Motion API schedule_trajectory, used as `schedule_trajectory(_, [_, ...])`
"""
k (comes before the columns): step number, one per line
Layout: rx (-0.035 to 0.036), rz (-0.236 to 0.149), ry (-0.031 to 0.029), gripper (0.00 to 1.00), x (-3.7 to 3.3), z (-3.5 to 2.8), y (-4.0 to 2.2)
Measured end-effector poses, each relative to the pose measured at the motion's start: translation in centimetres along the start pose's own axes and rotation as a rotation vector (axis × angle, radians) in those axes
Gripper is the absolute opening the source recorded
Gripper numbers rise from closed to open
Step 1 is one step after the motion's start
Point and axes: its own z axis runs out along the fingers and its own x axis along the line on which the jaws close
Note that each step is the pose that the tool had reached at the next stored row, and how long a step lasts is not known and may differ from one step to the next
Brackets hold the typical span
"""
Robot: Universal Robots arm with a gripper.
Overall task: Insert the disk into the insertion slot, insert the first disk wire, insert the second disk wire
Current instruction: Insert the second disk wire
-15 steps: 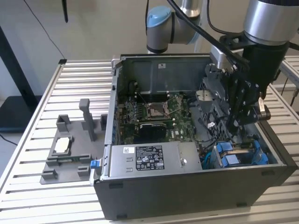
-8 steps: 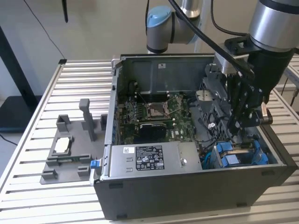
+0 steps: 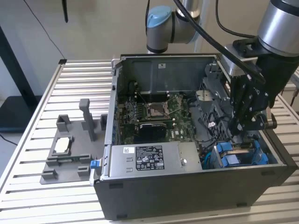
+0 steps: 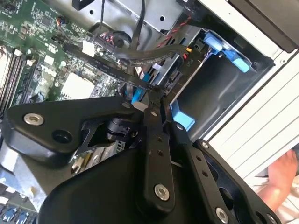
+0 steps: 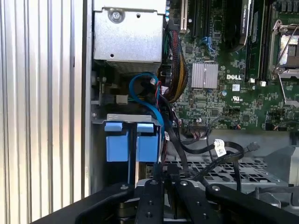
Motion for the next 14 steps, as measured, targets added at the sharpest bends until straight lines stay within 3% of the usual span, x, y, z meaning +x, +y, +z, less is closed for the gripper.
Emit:
schedule_trajectory(4, [-0.0068,0.000,-0.0027,0.16,0.46,0.03,-0.34])
schedule_trajectory(14, [-0.0073,0.007,-0.0038,0.16,0.72,0.13,-0.52])
